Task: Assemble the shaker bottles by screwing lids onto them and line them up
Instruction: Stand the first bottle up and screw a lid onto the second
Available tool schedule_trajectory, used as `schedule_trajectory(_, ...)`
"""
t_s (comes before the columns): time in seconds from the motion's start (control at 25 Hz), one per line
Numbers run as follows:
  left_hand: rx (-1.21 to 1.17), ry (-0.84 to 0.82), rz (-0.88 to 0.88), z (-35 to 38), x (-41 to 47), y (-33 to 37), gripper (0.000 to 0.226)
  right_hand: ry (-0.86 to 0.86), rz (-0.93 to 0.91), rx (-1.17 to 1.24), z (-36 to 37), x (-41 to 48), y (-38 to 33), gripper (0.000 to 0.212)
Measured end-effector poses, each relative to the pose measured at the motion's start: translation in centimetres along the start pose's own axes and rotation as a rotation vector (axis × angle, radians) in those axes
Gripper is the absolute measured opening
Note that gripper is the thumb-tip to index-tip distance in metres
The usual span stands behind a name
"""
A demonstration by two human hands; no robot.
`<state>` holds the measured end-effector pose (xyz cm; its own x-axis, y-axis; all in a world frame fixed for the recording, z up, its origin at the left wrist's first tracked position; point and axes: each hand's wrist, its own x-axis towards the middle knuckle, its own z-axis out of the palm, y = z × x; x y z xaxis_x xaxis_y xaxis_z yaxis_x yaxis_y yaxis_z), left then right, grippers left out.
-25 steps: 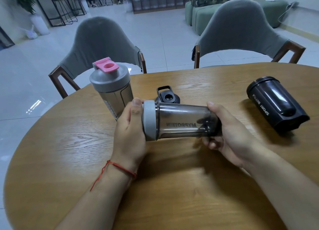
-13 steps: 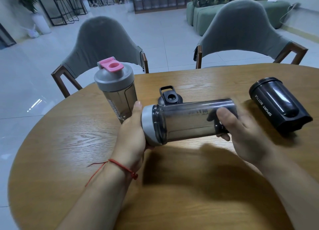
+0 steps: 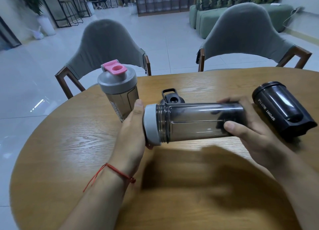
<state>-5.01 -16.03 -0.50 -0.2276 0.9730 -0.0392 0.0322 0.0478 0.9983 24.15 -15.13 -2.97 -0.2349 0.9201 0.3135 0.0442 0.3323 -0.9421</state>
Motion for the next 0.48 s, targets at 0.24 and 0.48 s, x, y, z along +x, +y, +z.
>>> schedule_trajectory(0.24,0.002,-0.024,0.041,0.14,-0.43,0.48,0.068,-0.032,0.05,0.025,0.49,-0.06,-0.1,0.049)
schedule_trajectory(0.48,0.031,-0.023,0.09,0.02,-0.85,0.5,0.064,-0.043,0.055,0.033,0.73,0.01,0.07,0.047)
